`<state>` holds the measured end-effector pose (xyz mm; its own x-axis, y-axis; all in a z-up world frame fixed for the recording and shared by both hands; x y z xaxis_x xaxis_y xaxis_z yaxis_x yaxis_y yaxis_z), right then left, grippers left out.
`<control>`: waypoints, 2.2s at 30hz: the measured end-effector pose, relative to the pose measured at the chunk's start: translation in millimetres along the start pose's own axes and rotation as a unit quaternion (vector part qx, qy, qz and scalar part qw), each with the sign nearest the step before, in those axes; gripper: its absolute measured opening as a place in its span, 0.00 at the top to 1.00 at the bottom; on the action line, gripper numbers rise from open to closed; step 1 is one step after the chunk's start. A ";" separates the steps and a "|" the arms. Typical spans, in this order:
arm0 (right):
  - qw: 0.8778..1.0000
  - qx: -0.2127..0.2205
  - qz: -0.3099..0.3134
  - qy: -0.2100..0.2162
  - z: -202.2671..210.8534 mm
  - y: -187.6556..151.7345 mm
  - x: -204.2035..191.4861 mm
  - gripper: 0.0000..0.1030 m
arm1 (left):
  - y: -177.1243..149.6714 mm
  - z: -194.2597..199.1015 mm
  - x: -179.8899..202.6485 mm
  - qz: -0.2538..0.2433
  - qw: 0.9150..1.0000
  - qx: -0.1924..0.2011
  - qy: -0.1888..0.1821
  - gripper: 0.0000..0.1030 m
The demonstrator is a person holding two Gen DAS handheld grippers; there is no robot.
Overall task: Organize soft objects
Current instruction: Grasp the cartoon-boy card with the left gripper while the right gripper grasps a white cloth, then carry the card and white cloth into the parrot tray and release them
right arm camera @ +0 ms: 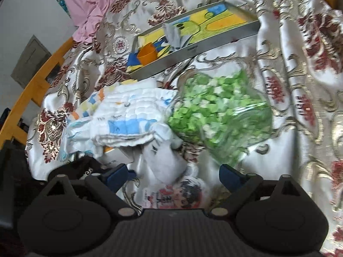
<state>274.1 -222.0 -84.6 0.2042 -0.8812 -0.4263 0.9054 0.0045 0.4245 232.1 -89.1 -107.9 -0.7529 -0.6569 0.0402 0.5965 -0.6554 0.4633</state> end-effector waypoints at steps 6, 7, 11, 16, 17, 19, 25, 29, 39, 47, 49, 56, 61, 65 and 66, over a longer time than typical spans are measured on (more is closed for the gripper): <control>1.000 -0.015 0.014 -0.002 -19.9 10.3 -10.9 0.18 | -0.9 -6.6 -9.5 0.035 0.999 -0.004 -0.027 0.08; 1.000 -0.015 0.015 -0.002 -22.1 11.6 -12.4 0.20 | -1.7 -7.2 -11.4 0.038 0.999 -0.004 -0.029 0.08; 1.000 -0.018 0.007 -0.003 -31.5 16.3 -13.8 0.33 | -2.0 -10.3 -12.6 0.038 0.999 0.002 -0.037 0.08; 0.999 -0.031 0.011 -0.024 -44.2 16.9 -15.0 0.44 | -0.2 -11.1 -7.6 0.030 0.999 0.005 -0.039 0.15; 0.999 -0.034 0.010 -0.027 -45.4 16.1 -14.2 0.48 | -0.3 -11.0 -6.7 0.028 0.999 0.005 -0.039 0.17; 0.999 -0.043 0.005 -0.023 -47.9 14.8 -14.2 0.62 | 1.2 -10.9 -3.4 0.023 0.999 0.003 -0.038 0.20; 0.999 -0.044 0.007 -0.009 -44.5 13.9 -16.1 0.66 | 2.0 -8.8 7.5 -0.004 0.999 0.003 -0.045 0.27; 0.999 -0.043 0.006 -0.016 -49.3 14.7 -14.2 0.71 | 3.4 -13.6 12.2 -0.005 0.999 0.011 -0.040 0.27; 0.999 -0.038 0.011 -0.005 -37.5 10.1 -15.9 0.90 | 12.9 -22.7 6.3 0.007 0.998 0.030 -0.048 0.28; 0.999 -0.048 0.012 0.000 -26.6 15.3 -17.8 0.91 | 24.5 -26.1 16.5 -0.008 0.998 0.044 -0.044 0.38; 0.999 -0.046 0.014 -0.009 -20.0 14.3 -18.7 0.91 | 24.7 -25.6 16.7 -0.012 0.998 0.041 -0.045 0.47; 1.000 -0.011 0.018 -0.017 10.7 11.7 -19.2 0.91 | 33.0 -28.2 23.6 -0.026 0.998 0.035 -0.035 0.47; 0.999 0.043 0.015 -0.005 41.5 11.6 -21.1 0.91 | 33.1 -34.8 34.5 -0.026 0.999 0.030 -0.027 0.44; 0.997 0.076 0.012 0.009 56.1 12.7 -19.1 0.91 | 36.1 -37.1 39.9 -0.018 0.999 0.029 -0.027 0.47; 0.997 0.080 0.014 0.009 57.2 12.8 -18.6 0.91 | 36.9 -36.1 41.6 -0.016 0.999 0.029 -0.029 0.47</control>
<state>260.6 -232.6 -25.5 0.2361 -0.8732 -0.4263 0.8283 -0.0486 0.5582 232.9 -154.1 -121.1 -0.7870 -0.6124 0.0747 0.5563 -0.6522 0.5150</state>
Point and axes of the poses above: each gripper's, at about its wrist camera, not at the fingertips, and z roughly against the way its jaws point, x to its right, y to its top, the point moved 3 cm from there along -z, roughly the way its jaws point, and after that the axes turned 8 degrees about -x, right-handed, at the moved point
